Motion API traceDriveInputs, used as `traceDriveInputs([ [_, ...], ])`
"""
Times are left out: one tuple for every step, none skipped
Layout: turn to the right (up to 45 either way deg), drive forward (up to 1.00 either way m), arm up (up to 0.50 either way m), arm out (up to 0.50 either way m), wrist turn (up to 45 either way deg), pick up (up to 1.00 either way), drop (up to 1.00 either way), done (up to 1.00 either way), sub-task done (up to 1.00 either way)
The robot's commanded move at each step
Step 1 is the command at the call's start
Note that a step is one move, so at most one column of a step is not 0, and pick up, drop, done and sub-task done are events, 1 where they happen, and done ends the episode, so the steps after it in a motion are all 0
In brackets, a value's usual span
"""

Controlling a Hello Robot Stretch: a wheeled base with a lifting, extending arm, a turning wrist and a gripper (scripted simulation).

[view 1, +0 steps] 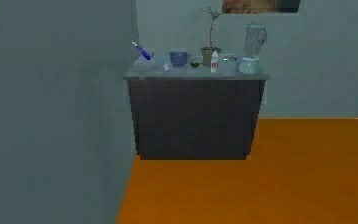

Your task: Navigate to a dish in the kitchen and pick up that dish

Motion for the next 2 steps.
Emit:
traceDriveInputs([
  [0.0, 1.00, 0.00, 0.00, 0.0, 0.00, 0.00, 0.00, 0.00],
  [0.0, 0.10, 0.00, 0.00, 0.0, 0.00, 0.00, 0.00, 0.00],
])
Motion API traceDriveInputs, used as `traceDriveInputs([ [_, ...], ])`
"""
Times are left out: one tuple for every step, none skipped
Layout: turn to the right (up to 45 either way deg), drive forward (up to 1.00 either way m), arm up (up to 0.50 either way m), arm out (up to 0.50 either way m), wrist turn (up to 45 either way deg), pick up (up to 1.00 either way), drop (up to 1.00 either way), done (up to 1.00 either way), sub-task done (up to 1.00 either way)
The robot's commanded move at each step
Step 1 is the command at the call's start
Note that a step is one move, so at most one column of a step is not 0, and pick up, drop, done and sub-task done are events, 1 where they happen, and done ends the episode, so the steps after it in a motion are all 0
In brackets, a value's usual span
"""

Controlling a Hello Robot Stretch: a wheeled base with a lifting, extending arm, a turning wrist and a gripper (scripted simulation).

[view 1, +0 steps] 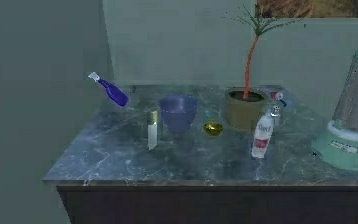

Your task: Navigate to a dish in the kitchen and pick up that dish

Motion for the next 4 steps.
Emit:
traceDriveInputs([
  [-45.0, 0.00, 0.00, 0.00, 0.0, 0.00, 0.00, 0.00, 0.00],
  [-39.0, 0.00, 0.00, 0.00, 0.0, 0.00, 0.00, 0.00, 0.00],
  [0.0, 0.00, 0.50, 0.00, 0.0, 0.00, 0.00, 0.00, 0.00],
  [0.0, 0.00, 0.38, 0.00, 0.0, 0.00, 0.00, 0.00, 0.00],
])
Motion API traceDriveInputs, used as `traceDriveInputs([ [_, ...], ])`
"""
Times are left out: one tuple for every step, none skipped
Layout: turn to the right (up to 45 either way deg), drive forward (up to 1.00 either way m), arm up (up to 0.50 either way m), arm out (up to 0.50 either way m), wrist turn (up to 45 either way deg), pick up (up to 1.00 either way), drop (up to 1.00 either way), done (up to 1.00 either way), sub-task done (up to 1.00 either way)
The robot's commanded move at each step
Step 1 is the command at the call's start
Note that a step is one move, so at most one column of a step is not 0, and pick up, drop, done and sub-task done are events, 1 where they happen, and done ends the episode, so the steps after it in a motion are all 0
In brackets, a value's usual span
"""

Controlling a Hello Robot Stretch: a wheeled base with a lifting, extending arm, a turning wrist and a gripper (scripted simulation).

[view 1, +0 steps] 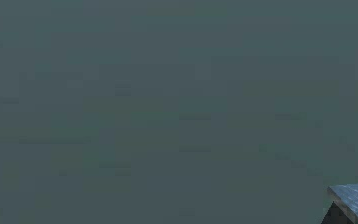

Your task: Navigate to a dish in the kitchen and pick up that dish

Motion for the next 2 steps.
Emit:
traceDriveInputs([
  [0.0, 0.00, 0.00, 0.50, 0.0, 0.00, 0.00, 0.00, 0.00],
  [0.0, 0.00, 0.00, 0.00, 45.0, 0.00, 0.00, 0.00, 0.00],
])
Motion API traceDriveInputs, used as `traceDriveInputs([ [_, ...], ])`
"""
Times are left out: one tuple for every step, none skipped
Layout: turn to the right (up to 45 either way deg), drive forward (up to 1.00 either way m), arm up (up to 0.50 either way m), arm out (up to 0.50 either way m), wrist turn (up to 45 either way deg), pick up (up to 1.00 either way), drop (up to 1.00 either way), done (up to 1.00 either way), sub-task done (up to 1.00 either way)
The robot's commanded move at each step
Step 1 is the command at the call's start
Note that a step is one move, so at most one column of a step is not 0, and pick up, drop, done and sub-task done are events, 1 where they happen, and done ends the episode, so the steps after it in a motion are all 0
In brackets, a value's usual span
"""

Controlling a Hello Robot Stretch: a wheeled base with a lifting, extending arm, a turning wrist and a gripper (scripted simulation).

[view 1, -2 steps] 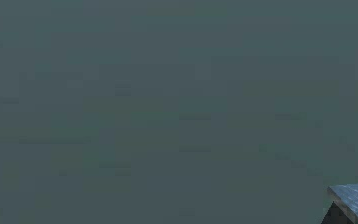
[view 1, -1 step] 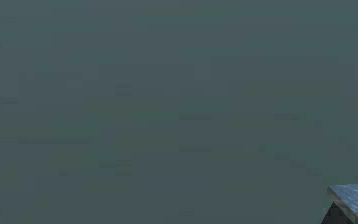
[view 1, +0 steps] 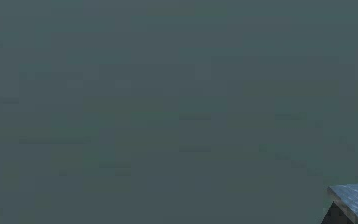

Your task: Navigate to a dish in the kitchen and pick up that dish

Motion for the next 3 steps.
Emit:
traceDriveInputs([
  [0.0, 0.00, 0.00, 0.00, 45.0, 0.00, 0.00, 0.00, 0.00],
  [0.0, 0.00, 0.00, 0.00, 45.0, 0.00, 0.00, 0.00, 0.00],
  [0.0, 0.00, -0.10, 0.00, 0.0, 0.00, 0.00, 0.00, 0.00],
])
